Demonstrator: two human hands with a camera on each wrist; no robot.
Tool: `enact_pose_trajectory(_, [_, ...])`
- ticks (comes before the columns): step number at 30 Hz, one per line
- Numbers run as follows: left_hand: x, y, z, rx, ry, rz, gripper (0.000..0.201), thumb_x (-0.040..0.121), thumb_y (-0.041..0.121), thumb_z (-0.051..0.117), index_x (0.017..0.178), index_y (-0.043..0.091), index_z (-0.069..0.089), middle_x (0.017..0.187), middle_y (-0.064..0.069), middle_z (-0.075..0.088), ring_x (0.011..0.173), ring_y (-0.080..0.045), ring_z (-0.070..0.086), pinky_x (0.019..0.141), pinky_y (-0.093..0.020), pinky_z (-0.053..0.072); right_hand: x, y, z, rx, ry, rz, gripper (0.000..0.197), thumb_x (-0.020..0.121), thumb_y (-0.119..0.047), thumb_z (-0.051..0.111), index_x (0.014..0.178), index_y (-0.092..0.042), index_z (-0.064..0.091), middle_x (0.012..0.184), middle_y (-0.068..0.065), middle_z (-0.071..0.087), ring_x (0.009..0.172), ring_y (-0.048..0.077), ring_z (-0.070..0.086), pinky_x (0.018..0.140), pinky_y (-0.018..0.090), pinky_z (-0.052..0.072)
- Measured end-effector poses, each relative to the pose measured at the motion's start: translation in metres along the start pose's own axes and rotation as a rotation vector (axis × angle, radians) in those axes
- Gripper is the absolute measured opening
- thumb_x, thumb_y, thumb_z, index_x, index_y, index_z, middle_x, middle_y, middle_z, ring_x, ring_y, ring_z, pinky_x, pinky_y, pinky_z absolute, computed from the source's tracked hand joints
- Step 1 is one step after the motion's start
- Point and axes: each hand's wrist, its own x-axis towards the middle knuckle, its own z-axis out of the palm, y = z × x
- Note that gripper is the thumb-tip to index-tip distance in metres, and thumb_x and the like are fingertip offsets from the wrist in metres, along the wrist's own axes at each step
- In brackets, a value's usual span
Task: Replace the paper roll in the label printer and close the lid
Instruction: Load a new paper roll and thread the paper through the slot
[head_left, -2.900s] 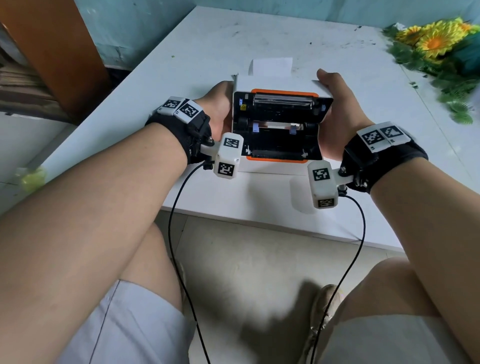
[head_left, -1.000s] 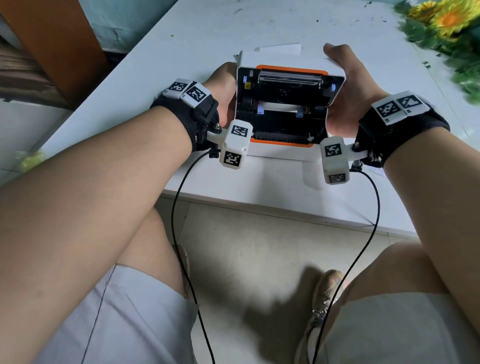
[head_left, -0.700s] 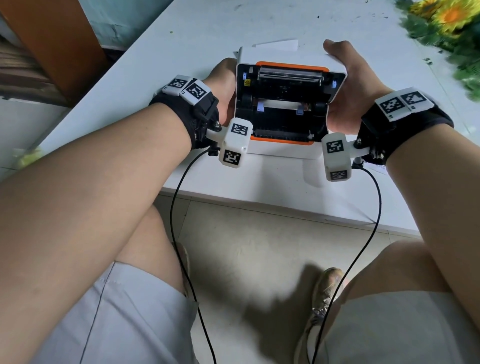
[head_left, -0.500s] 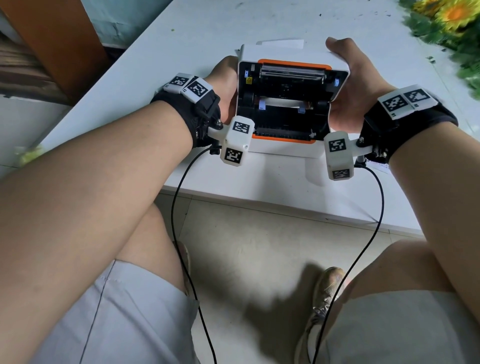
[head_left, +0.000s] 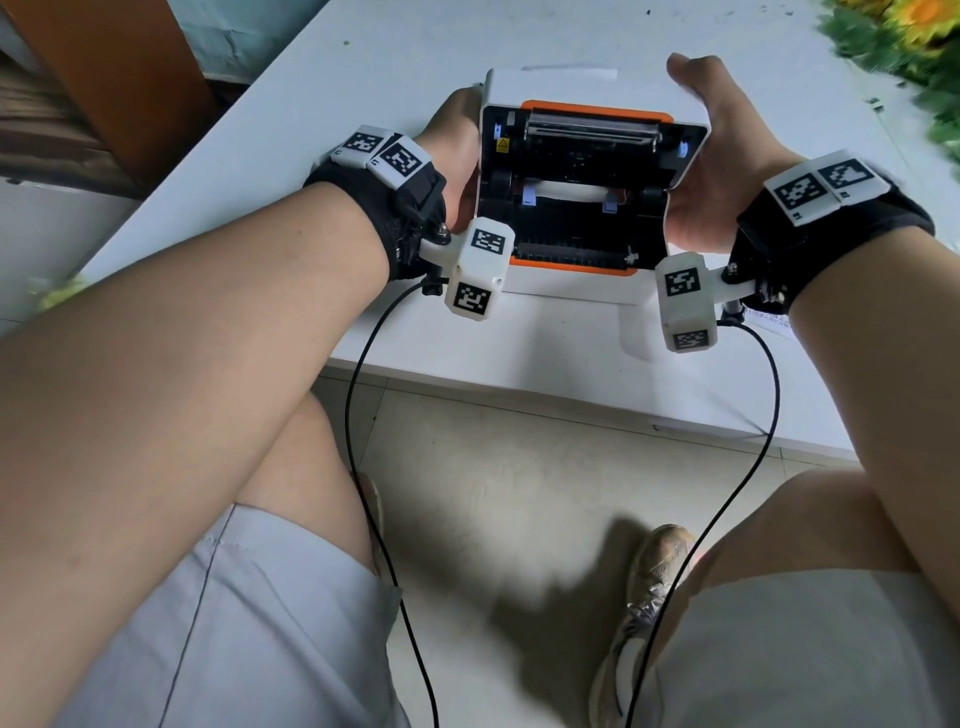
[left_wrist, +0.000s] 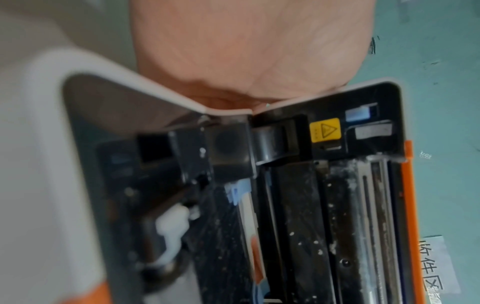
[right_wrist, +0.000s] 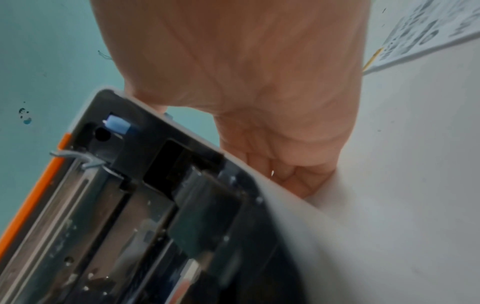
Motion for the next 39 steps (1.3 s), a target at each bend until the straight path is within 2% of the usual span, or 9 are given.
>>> enact_pose_trajectory(8, [0.005,-0.001,-0.001,0.000,-0.028,0.036,0.046,0.106,0.053,0.031,0.112,0.018,0.059,0.106,-0.008,0.068,0.090,-0.029,0.069,0.098,-0.051,0.058,-0.005,0.000,0.003,-0.023,0.020,-0.010,0.093,0.087,-0.063,0.068,0.156,-0.007,0.042,0.129,0.019,0.077,0.116,0.042,0.076,0.106,0.057,0.055])
enact_pose_trajectory(12, [0.006,0.000,-0.001,0.011,0.005,0.054,0.049,0.108,0.051,0.031,0.091,0.017,0.062,0.077,-0.002,0.071,0.072,-0.024,0.071,0.084,-0.039,0.062,-0.009,0.000,0.004,-0.004,0.010,-0.014,0.088,0.091,-0.061,0.065,0.156,-0.008,0.041,0.129,0.020,0.076,0.115,0.044,0.076,0.103,0.060,0.055])
enact_pose_trajectory(18, [0.007,0.001,-0.003,-0.013,-0.002,0.012,0.042,0.107,0.048,0.035,0.106,0.015,0.061,0.085,-0.006,0.069,0.073,-0.026,0.068,0.070,-0.036,0.064,-0.015,-0.001,0.007,-0.018,0.016,-0.024,0.074,0.095,-0.062,0.059,0.146,-0.008,0.054,0.126,0.017,0.078,0.113,0.042,0.077,0.105,0.058,0.055])
enact_pose_trajectory(22, [0.007,0.001,-0.006,-0.020,-0.008,-0.019,0.031,0.105,0.033,0.039,0.111,0.013,0.062,0.089,-0.010,0.070,0.080,-0.029,0.067,0.086,-0.046,0.063,-0.017,0.000,0.010,-0.032,0.041,-0.039,0.067,0.096,-0.061,0.058,0.139,-0.009,0.062,0.124,0.016,0.079,0.112,0.041,0.078,0.104,0.056,0.056])
enact_pose_trajectory(25, [0.008,0.001,-0.006,-0.024,0.015,-0.020,0.030,0.104,0.029,0.038,0.110,0.012,0.062,0.088,-0.011,0.070,0.075,-0.029,0.070,0.073,-0.040,0.065,-0.017,-0.001,0.010,-0.042,0.045,-0.040,0.068,0.095,-0.062,0.059,0.139,-0.009,0.064,0.126,0.016,0.078,0.114,0.041,0.077,0.105,0.056,0.055])
enact_pose_trajectory(28, [0.008,0.000,-0.004,-0.042,0.025,-0.020,0.032,0.104,0.031,0.037,0.109,0.013,0.063,0.094,-0.013,0.072,0.075,-0.031,0.073,0.071,-0.043,0.065,-0.017,-0.001,0.010,-0.047,0.040,-0.031,0.074,0.094,-0.062,0.061,0.145,-0.007,0.057,0.126,0.017,0.078,0.114,0.041,0.077,0.104,0.057,0.056])
enact_pose_trajectory(32, [0.010,0.000,-0.004,-0.041,0.011,-0.025,0.032,0.104,0.035,0.037,0.090,0.017,0.059,0.082,-0.009,0.066,0.063,-0.025,0.068,0.071,-0.037,0.062,-0.018,-0.002,0.009,-0.055,0.058,-0.015,0.079,0.092,-0.061,0.063,0.148,-0.007,0.052,0.125,0.017,0.079,0.113,0.041,0.077,0.103,0.057,0.057])
enact_pose_trajectory(36, [0.013,-0.001,-0.006,-0.046,0.007,-0.064,0.024,0.099,0.043,0.041,0.105,0.021,0.049,0.109,-0.008,0.054,0.089,-0.028,0.059,0.083,-0.041,0.060,-0.022,-0.005,0.012,-0.105,0.098,-0.028,0.061,0.098,-0.058,0.054,0.136,-0.011,0.064,0.121,0.013,0.081,0.109,0.038,0.079,0.097,0.055,0.060])
enact_pose_trajectory(39, [0.018,-0.002,-0.008,-0.058,0.029,-0.081,0.024,0.095,0.046,0.043,0.104,0.024,0.048,0.110,-0.004,0.052,0.094,-0.028,0.057,0.090,-0.042,0.057,-0.024,-0.006,0.015,-0.096,0.152,-0.032,0.051,0.106,-0.053,0.041,0.121,-0.011,0.067,0.110,0.014,0.083,0.101,0.037,0.081,0.087,0.052,0.064])
